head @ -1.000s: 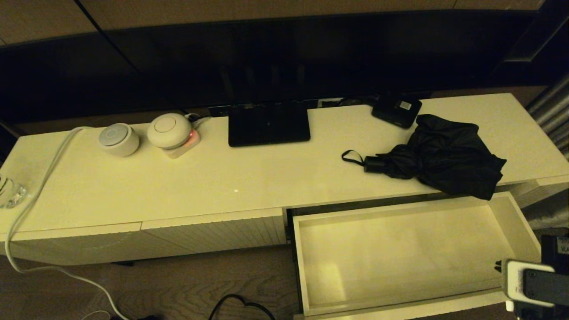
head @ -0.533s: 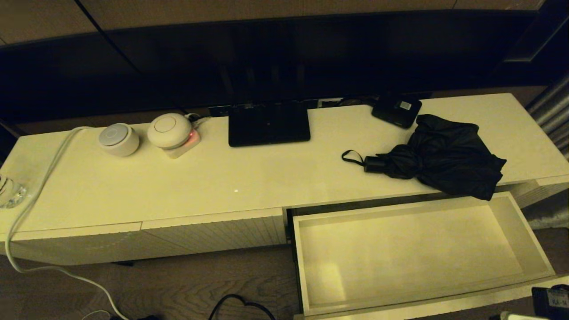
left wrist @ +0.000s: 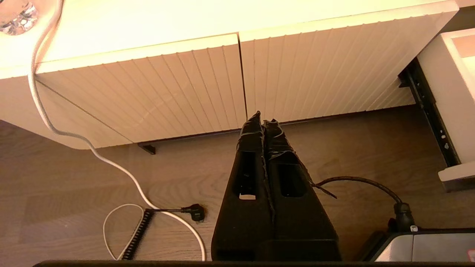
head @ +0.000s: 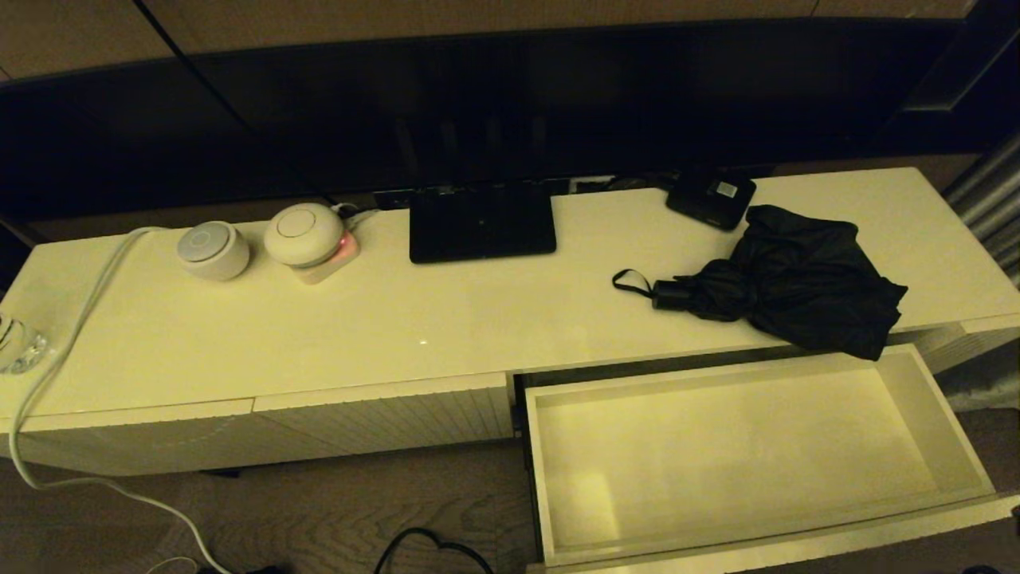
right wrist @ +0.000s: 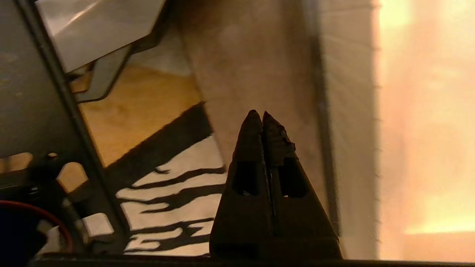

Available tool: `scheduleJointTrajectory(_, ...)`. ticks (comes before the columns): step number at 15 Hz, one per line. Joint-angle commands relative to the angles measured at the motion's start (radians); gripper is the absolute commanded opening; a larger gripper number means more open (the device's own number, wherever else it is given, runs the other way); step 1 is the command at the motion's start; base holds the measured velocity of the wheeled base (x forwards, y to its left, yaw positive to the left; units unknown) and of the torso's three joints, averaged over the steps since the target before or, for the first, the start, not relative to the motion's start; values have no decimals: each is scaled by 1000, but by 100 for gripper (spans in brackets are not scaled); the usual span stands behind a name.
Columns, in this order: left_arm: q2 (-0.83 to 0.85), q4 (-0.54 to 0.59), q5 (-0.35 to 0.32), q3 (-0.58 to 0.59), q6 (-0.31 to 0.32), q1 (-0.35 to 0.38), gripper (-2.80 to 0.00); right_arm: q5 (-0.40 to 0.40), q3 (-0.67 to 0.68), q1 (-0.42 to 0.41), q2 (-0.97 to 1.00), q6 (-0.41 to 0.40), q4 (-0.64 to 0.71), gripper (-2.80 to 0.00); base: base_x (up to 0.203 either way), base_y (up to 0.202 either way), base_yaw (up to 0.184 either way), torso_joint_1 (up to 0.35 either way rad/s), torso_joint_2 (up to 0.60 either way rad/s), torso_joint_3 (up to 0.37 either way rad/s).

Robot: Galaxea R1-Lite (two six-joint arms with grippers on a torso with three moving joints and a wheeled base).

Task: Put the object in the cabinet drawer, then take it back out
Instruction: Close the drawer

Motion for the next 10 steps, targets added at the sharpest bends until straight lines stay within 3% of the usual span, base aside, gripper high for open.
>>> scheduleJointTrajectory(1,0,0,0,3,0,0,-280,-1,5,-1,93,-6,-15,-280,0,0,0,0,0,0)
scheduleJointTrajectory(10,0,0,0,3,0,0,-280,-68,-13,1,359,-6,-305,-280,0,0,0,0,0,0)
